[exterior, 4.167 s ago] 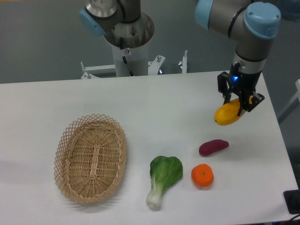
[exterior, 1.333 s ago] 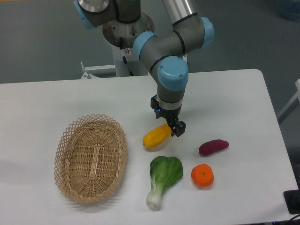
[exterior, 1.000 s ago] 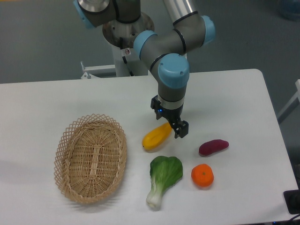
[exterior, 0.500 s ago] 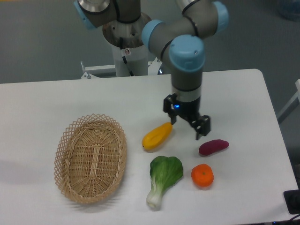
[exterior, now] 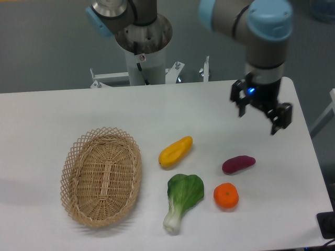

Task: Place the mango on the table

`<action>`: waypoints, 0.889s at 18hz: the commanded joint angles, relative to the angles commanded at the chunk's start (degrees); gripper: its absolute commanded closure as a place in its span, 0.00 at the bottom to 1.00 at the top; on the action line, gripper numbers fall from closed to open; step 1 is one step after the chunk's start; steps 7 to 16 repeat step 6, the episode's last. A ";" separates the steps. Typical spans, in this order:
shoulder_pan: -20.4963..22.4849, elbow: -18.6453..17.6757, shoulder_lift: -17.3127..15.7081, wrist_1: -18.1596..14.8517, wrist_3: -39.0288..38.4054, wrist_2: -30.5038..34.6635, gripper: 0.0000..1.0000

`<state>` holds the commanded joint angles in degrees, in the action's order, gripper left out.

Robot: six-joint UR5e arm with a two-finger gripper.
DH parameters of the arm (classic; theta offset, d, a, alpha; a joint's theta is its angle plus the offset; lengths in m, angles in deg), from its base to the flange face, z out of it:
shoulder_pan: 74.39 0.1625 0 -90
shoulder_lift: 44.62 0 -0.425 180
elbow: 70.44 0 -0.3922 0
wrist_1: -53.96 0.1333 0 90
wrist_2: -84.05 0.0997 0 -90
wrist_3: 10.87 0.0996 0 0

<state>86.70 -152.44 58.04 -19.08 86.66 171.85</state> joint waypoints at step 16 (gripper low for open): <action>6.43 -0.18 -1.33 -1.94 7.94 -5.53 0.00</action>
